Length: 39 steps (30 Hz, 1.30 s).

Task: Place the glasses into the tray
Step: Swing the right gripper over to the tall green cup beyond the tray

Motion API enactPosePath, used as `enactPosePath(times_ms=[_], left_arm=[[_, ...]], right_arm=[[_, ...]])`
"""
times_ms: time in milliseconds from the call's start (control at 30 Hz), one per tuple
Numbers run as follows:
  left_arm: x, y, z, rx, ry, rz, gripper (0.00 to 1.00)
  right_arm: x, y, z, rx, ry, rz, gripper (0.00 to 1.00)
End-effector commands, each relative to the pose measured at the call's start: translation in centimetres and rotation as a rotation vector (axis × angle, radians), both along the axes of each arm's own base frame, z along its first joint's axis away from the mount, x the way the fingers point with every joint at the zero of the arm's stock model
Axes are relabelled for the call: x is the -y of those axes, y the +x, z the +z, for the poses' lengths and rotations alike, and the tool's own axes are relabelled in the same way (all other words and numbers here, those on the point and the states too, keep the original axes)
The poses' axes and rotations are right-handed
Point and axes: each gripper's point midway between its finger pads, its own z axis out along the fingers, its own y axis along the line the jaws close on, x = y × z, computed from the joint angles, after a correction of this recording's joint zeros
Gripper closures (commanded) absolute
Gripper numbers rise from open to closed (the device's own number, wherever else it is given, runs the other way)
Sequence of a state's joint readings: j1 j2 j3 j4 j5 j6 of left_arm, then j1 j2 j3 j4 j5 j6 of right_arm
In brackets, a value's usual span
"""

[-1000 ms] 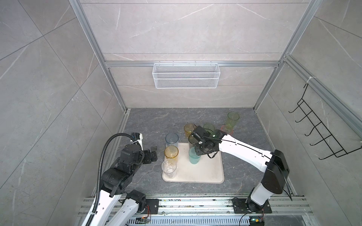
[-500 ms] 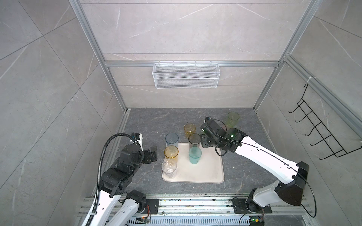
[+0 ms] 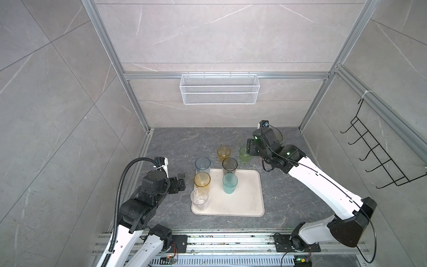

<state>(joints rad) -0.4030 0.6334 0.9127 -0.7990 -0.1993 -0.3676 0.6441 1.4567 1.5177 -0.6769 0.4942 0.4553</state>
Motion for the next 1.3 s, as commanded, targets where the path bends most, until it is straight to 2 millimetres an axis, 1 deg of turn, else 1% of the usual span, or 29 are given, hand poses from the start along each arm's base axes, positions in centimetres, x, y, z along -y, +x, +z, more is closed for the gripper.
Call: enactPosePath(times_ms=[0,67,167,300,400,567,667,800,967,1167,1267], left_arm=[[-0.1,0.3,0.8,0.033,-0.022,0.014,0.0],[-0.1,0.3,0.7,0.031,-0.02,0.017,0.0],[-0.1,0.3,0.7,0.029,-0.017,0.016,0.0],[-0.1,0.3,0.7,0.029,-0.016,0.016,0.0],[-0.1,0.4,0.6,0.025,-0.013,0.017,0.0],[-0.1,0.4,0.5,0.024,-0.012,0.017,0.0],[-0.1,0.4,0.5,0.024,-0.013,0.018,0.0],[-0.2,0.4,0.5,0.022,-0.009,0.02,0.0],[-0.2,0.5,0.4,0.017,-0.007,0.02,0.0],[-0.2,0.6,0.4,0.015,-0.004,0.022,0.0],[-0.2,0.6,0.3,0.012,-0.004,0.022,0.0]], right_arm=[[1.0,2.7,-0.2,0.021,-0.011,-0.05,0.22],[2.1,3.8,-0.6,0.019,-0.009,-0.083,0.19],[4.2,5.6,-1.6,0.013,-0.01,-0.14,0.17],[6.7,7.8,-3.4,-0.01,-0.017,-0.21,0.13],[8.3,8.9,-4.9,-0.041,-0.002,-0.257,0.12],[10.0,10.2,-8.1,-0.073,0.064,-0.316,0.11],[11.0,10.8,-9.3,-0.079,0.083,-0.355,0.11],[12.5,11.8,-9.8,-0.073,0.1,-0.387,0.11],[14.8,13.1,-11.2,-0.1,0.162,-0.43,0.11],[17.6,14.1,-13.2,-0.141,0.24,-0.483,0.11],[18.4,14.4,-13.6,-0.15,0.255,-0.496,0.11]])
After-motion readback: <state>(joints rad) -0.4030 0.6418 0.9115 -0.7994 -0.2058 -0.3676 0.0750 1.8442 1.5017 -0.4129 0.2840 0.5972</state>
